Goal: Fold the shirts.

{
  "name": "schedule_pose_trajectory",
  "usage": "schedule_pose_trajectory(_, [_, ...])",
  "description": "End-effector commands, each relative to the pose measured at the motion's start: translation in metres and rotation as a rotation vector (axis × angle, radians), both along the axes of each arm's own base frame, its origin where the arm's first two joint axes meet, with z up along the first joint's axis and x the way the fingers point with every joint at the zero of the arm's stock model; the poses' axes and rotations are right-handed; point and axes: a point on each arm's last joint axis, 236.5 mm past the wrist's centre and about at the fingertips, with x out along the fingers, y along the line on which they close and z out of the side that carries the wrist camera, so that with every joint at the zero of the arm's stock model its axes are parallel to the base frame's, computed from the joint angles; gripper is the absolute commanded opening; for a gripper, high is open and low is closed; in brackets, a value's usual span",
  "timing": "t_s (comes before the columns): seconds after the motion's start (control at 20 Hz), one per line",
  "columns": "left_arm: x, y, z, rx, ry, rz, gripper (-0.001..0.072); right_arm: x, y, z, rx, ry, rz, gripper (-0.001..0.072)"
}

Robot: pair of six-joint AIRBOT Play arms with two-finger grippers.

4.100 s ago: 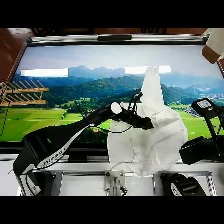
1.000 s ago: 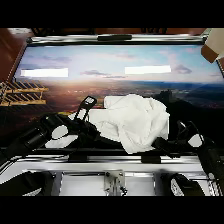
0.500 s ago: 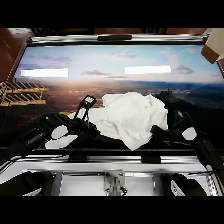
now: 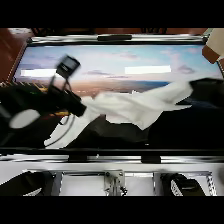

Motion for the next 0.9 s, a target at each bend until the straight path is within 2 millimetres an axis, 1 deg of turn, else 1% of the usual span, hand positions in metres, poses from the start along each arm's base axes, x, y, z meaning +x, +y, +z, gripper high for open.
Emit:
schedule_pose_trajectory(0.0, [0.003, 0.023, 0.154, -0.202, -0.305, 0.059, 0.0041, -0.035, -0.005, 0.122, -0.002, -0.297, -0.021, 0.0050])
schedule_pose_trajectory(0.05, [-0.005, 0.030, 0.202, -0.289, -0.400, 0.054, 0.0041, -0.043, -0.003, 0.143, 0.021, -0.351, -0.020, 0.0049])
schedule_pose_trajectory(0.1, [-0.017, 0.039, 0.245, -0.368, -0.489, 0.049, 0.0041, -0.049, 0.000, 0.162, 0.055, -0.403, -0.015, 0.0049])
schedule_pose_trajectory(0.15, [-0.029, 0.049, 0.275, -0.426, -0.553, 0.046, 0.0041, -0.056, 0.002, 0.183, 0.088, -0.465, -0.014, 0.0049])
schedule_pose_trajectory(0.2, [-0.040, 0.060, 0.296, -0.465, -0.593, 0.047, 0.0041, -0.063, 0.002, 0.201, 0.111, -0.522, -0.015, 0.0049])
schedule_pose_trajectory(0.25, [-0.048, 0.068, 0.301, -0.474, -0.598, 0.052, 0.0041, -0.066, 0.001, 0.211, 0.129, -0.550, -0.022, 0.0050])
schedule_pose_trajectory(0.3, [-0.052, 0.074, 0.291, -0.454, -0.562, 0.066, 0.0041, -0.068, -0.001, 0.211, 0.139, -0.546, -0.032, 0.0049])
schedule_pose_trajectory(0.35, [-0.053, 0.078, 0.270, -0.405, -0.486, 0.087, 0.0041, -0.067, -0.002, 0.201, 0.138, -0.501, -0.040, 0.0049])
schedule_pose_trajectory(0.4, [-0.052, 0.081, 0.237, -0.328, -0.377, 0.114, 0.0041, -0.063, -0.001, 0.178, 0.128, -0.404, -0.043, 0.0049])
schedule_pose_trajectory(0.45, [-0.053, 0.083, 0.201, -0.245, -0.267, 0.136, 0.0041, -0.062, 0.002, 0.142, 0.103, -0.254, -0.031, 0.0050])
schedule_pose_trajectory(0.5, [-0.053, 0.083, 0.160, -0.153, -0.154, 0.152, 0.0040, -0.063, 0.004, 0.098, 0.068, -0.072, -0.014, 0.0050])
schedule_pose_trajectory(0.55, [-0.053, 0.080, 0.122, -0.077, -0.063, 0.154, 0.0041, -0.068, 0.004, 0.055, 0.038, 0.101, -0.001, 0.0050])
schedule_pose_trajectory(0.65, [-0.048, 0.065, 0.038, 0.011, 0.091, 0.173, 0.0041, -0.079, 0.004, -0.026, 0.004, 0.387, 0.021, 0.0050])
schedule_pose_trajectory(0.7, [-0.047, 0.057, -0.004, 0.032, 0.150, 0.174, 0.0041, -0.082, 0.004, -0.063, -0.006, 0.487, 0.029, 0.0050])
schedule_pose_trajectory(0.75, [-0.049, 0.049, -0.045, 0.043, 0.209, 0.171, 0.0041, -0.083, 0.004, -0.095, -0.010, 0.557, 0.033, 0.0050])
schedule_pose_trajectory(0.8, [-0.056, 0.045, -0.088, 0.050, 0.271, 0.178, 0.0040, -0.085, 0.004, -0.127, -0.006, 0.623, 0.031, 0.0050])
schedule_pose_trajectory(0.85, [-0.064, 0.045, -0.121, 0.045, 0.326, 0.208, 0.0041, -0.088, 0.004, -0.160, -0.003, 0.691, 0.029, 0.0050])
